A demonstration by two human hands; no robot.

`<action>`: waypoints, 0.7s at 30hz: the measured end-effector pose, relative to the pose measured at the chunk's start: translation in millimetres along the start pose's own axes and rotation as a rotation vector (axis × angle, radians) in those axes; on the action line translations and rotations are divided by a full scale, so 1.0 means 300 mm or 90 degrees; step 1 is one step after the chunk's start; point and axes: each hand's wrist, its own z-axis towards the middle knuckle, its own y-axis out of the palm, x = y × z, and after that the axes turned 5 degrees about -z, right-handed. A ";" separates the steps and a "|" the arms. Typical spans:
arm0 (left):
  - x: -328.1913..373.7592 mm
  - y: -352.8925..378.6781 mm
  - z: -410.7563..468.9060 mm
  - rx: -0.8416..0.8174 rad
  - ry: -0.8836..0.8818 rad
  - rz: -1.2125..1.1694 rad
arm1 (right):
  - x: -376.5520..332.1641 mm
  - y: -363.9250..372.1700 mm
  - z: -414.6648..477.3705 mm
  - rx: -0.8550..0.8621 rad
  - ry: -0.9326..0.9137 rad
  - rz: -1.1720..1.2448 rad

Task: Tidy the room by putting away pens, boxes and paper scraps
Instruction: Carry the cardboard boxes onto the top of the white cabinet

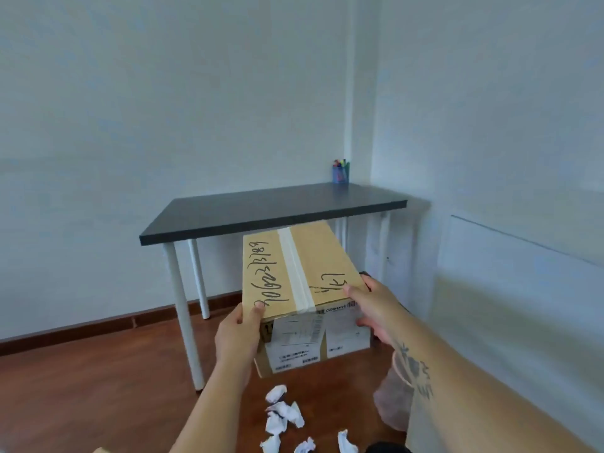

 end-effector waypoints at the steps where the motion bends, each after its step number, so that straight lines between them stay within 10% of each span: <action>1: 0.046 0.021 -0.019 -0.018 0.015 0.008 | -0.049 -0.049 -0.043 0.019 -0.006 -0.004; 21: 0.945 0.325 -0.238 -0.341 0.206 -0.084 | -0.759 -0.666 -0.572 0.336 -0.182 -0.116</action>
